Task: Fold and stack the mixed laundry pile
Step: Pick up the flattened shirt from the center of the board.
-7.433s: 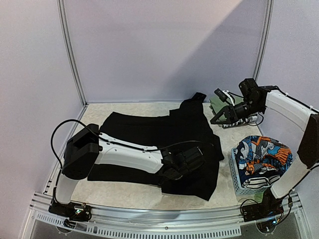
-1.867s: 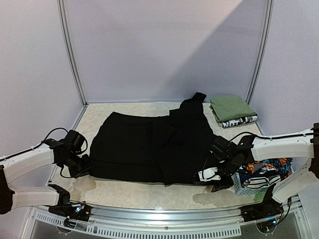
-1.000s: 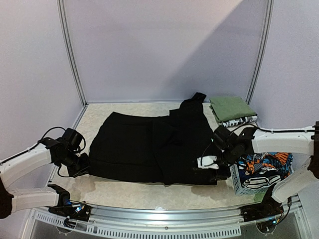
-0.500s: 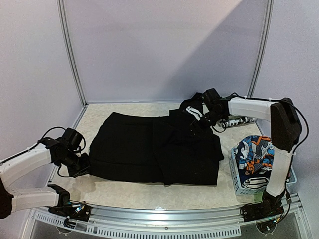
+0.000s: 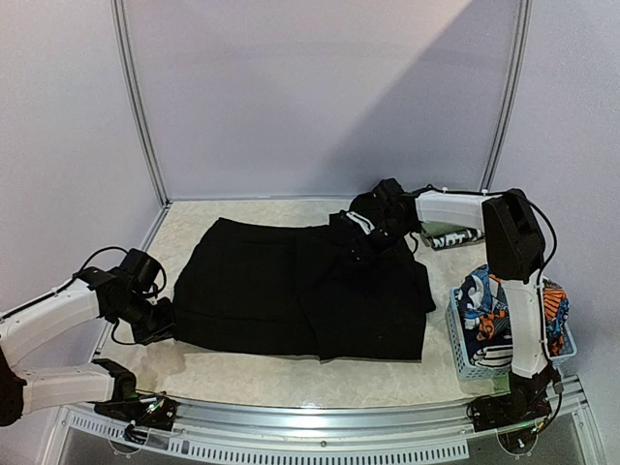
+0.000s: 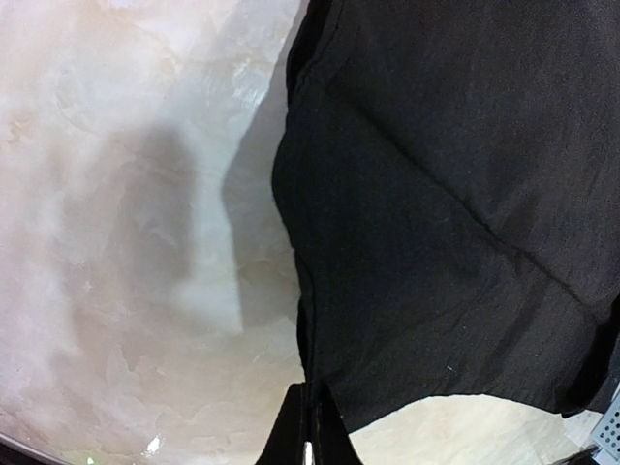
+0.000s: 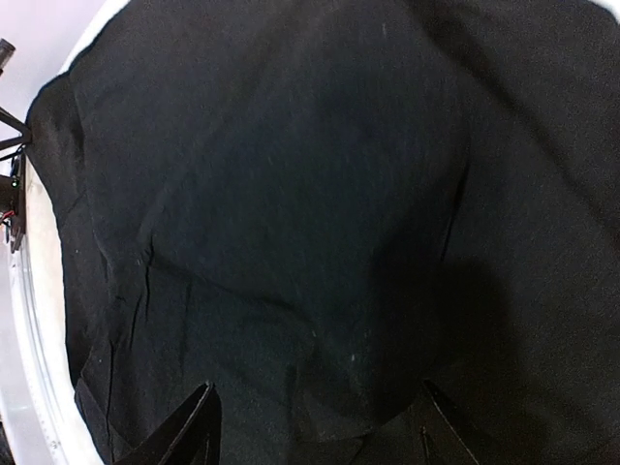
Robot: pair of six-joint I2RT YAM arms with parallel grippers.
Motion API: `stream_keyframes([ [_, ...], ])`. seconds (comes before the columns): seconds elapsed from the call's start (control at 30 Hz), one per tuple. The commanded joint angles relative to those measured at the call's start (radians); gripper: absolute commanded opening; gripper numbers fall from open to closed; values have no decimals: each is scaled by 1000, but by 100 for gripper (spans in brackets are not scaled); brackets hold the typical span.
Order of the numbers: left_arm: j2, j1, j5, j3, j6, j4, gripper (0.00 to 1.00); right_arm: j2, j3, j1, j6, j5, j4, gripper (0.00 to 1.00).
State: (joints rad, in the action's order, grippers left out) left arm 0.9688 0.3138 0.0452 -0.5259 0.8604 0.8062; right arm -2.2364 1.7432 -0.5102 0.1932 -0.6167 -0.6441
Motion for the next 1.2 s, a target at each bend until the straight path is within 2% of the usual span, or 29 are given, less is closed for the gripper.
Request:
stream_keyframes([
  [0.0, 4, -10, 9, -34, -23, 9, 0, 10, -16, -3, -8, -17, -52, 67],
  [0.07, 3, -9, 10, -34, -25, 12, 0, 36, -39, -2, 5, -20, -46, 64],
  [0.23, -8, -9, 15, -32, -27, 9, 0, 19, 3, -2, 12, -81, -52, 37],
  [0.33, -14, -9, 19, -32, -27, 8, 0, -9, 40, -2, -4, -71, -56, 31],
  [0.4, -17, -9, 22, -30, -25, 6, 0, -5, 40, -2, 0, -38, -73, 36],
  [0.47, -18, -10, 24, -32, -25, 7, 0, 35, 16, -2, 36, 14, -122, 52],
  [0.53, -16, -9, 23, -38, -31, 10, 0, 105, -61, -1, 118, 100, -166, 61],
  [0.6, -13, -9, 22, -42, -36, 12, 0, 218, -187, -2, 214, 211, -194, 63],
  [0.73, -11, -9, 27, -43, -40, 13, 0, 463, -451, -1, 424, 268, -239, 62],
  [0.83, -24, -8, 35, -35, -31, 11, 0, 667, -616, -4, 521, 201, -283, 55],
  [0.93, -44, -8, 37, -28, -20, 9, 0, 810, -695, -25, 649, 108, -372, 48],
  [1.0, -48, -7, 34, -30, -19, 11, 0, 846, -735, -71, 690, 122, -389, 46],
  [1.17, -36, -6, 39, -31, -23, 10, 0, 837, -812, -188, 740, 268, -326, 41],
])
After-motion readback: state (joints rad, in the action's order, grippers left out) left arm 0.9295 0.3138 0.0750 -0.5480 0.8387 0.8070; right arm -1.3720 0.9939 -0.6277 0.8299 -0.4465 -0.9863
